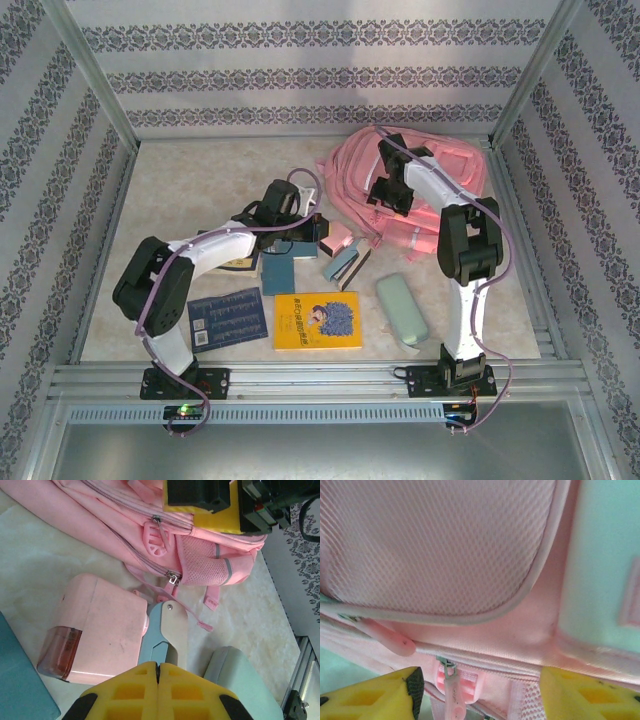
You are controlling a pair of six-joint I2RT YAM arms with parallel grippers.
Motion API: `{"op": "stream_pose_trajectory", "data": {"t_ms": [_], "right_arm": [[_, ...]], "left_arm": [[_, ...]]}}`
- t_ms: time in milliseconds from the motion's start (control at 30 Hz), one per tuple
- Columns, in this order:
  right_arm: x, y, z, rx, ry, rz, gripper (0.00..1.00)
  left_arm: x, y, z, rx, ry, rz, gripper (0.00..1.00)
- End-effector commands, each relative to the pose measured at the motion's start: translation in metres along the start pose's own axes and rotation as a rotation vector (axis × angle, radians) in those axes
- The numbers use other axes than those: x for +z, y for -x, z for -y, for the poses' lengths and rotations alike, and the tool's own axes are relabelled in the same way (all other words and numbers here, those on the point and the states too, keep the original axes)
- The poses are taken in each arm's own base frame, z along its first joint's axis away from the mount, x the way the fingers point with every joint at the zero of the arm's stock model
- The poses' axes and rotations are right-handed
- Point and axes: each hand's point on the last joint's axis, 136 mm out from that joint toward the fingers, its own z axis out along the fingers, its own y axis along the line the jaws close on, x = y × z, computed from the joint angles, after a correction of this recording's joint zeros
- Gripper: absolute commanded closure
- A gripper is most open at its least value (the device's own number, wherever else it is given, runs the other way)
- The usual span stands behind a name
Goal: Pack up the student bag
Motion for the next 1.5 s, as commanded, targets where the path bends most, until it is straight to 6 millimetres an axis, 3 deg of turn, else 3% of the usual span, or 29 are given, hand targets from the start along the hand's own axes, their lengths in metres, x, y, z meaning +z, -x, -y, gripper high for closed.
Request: {"op": "stream_pose_trajectory", "data": {"t_ms": [0,267,433,600,767,967,1067,1267,1333,1467], "right_arm": [[-0.041,0.032,-0.012,-0.049,0.019,0.158,0.26],[-0.012,0.064,-0.008,0.088,0.106,0.086,0.25],[-0.004,0.074,0.002,0.132,0.140,0.075,0.26],[0.005,0.071,0.003,0.184,0.247,0.073,0.27],[0.017,0.065,-0.011,0.192,0.378,0.045,0.33],[0.010,0.067,-0.020,0.144,0.421,0.053,0.49],[0.005,0.068,-0.020,0.134,0.419,0.065,0.52],[0.029,0.058,-0.012,0.177,0.409,0.006,0.51],[0.041,0.051,-0.007,0.189,0.387,-0.019,0.58],[0.046,0.053,-0.007,0.201,0.404,-0.001,0.85]], "left_arm": [[-0.014,0.001,0.003,0.034,0.005,0.013,1.00],[-0.019,-0.002,0.001,0.021,0.003,0.007,1.00],[-0.022,-0.004,-0.001,0.018,0.010,0.006,1.00],[-0.024,-0.010,-0.005,0.009,0.018,0.000,1.00],[-0.023,-0.011,-0.005,0.001,0.016,-0.006,1.00],[-0.022,-0.015,-0.006,-0.006,0.013,-0.018,1.00],[-0.022,-0.017,-0.007,-0.012,0.011,-0.020,1.00],[-0.022,-0.020,-0.008,-0.020,0.011,-0.025,1.00],[-0.023,-0.021,-0.008,-0.021,0.013,-0.025,1.00],[-0.027,-0.020,-0.007,-0.020,0.025,-0.019,1.00]]}}
